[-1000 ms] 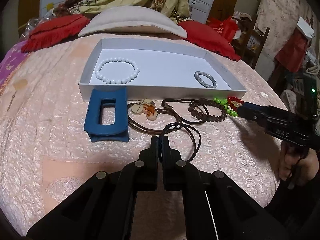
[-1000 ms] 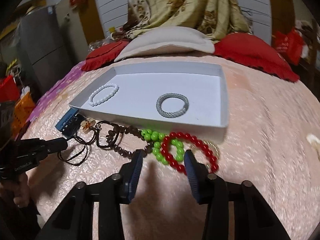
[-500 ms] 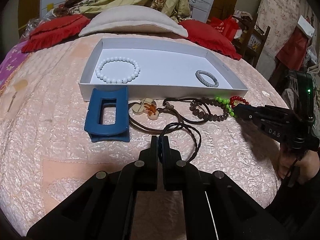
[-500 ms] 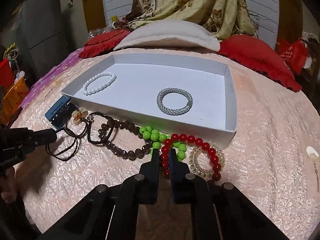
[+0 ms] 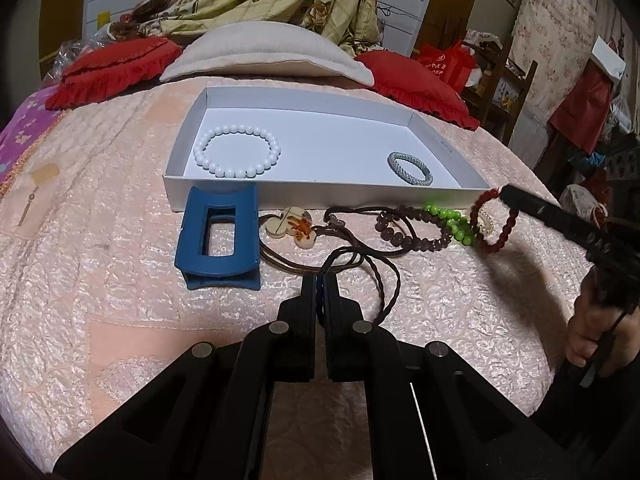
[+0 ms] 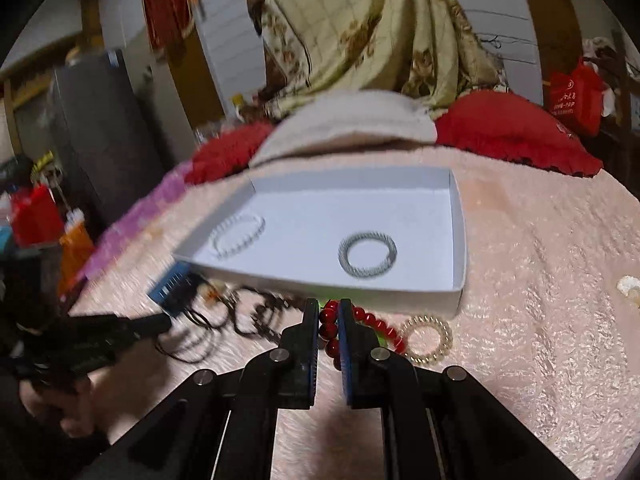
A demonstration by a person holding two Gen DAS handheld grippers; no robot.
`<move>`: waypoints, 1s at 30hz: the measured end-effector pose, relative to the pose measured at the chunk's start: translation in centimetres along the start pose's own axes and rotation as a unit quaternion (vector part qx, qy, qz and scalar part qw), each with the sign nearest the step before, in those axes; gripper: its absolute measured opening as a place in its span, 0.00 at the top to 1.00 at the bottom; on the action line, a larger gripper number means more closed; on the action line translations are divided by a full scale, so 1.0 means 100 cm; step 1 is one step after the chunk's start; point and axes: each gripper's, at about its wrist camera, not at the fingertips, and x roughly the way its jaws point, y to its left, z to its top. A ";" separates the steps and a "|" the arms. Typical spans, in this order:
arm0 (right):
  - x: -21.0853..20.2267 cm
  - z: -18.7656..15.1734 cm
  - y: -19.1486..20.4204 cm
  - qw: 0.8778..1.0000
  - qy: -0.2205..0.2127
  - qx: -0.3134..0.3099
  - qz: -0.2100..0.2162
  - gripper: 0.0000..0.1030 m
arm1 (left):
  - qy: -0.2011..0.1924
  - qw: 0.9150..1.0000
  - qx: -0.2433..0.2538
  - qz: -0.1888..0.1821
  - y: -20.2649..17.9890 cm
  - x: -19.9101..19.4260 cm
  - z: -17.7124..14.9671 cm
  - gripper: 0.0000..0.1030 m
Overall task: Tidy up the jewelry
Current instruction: 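Close the right tool on the red bead bracelet while the left holds the cord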
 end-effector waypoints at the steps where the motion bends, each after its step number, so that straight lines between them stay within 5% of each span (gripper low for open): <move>1: -0.002 0.001 0.001 1.000 -0.006 0.004 0.008 0.92 | 0.001 1.000 0.001 0.002 -0.001 0.001 0.000 0.98; 10: -0.007 0.004 0.012 0.999 -0.023 0.008 0.047 0.92 | 0.005 1.000 0.006 0.015 -0.003 0.005 -0.004 0.99; 30: 0.001 -0.001 0.012 0.999 -0.009 0.002 0.032 0.92 | 0.002 1.000 0.010 0.016 -0.004 0.002 -0.003 0.98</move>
